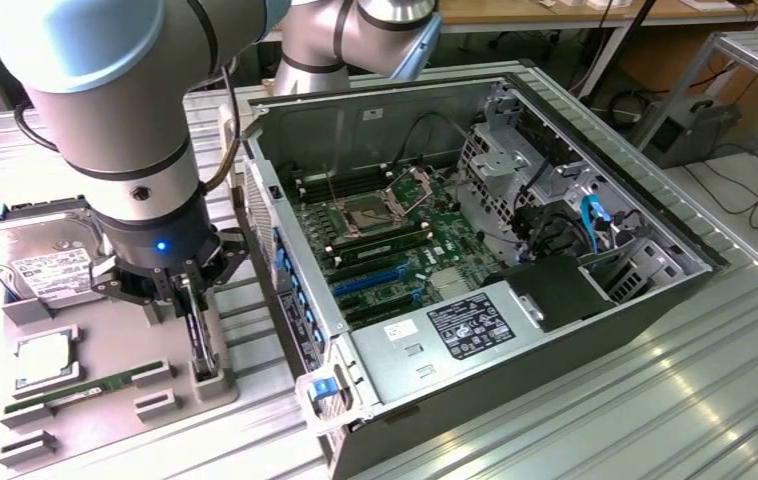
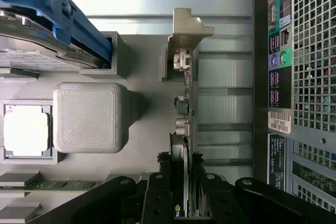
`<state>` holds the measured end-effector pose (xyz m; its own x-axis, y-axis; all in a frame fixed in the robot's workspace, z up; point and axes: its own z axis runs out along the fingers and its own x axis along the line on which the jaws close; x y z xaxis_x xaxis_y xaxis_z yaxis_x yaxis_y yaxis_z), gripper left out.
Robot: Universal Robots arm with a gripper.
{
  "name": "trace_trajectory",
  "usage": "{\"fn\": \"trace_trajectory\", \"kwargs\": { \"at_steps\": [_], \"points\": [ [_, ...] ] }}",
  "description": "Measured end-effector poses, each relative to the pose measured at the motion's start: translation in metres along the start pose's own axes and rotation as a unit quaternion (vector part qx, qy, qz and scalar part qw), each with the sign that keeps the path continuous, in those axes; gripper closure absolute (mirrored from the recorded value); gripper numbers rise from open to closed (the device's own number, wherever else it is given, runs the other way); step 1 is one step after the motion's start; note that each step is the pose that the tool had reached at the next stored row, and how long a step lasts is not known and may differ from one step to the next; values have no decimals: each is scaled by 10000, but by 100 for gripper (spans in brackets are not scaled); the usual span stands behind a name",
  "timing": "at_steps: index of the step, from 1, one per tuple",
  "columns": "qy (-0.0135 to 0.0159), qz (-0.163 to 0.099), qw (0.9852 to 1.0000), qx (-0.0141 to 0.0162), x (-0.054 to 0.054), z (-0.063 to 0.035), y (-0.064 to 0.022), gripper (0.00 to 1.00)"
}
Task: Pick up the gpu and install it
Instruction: 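Pick up the gpu and move the gpu toward the slot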
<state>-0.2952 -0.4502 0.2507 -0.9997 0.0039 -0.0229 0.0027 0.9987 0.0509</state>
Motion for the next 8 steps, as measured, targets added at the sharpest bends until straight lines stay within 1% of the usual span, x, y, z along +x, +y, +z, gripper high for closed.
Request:
{"fn": "trace_trajectory", "kwargs": {
  "at_steps": [3, 6, 8],
  "points": [
    [12, -14, 10000, -15, -9, -59, 2, 74],
    [26, -36, 10000, -36, -26, -172, 7, 74],
    [31, -45, 10000, -44, -35, -237, 9, 74]
  ]
}}
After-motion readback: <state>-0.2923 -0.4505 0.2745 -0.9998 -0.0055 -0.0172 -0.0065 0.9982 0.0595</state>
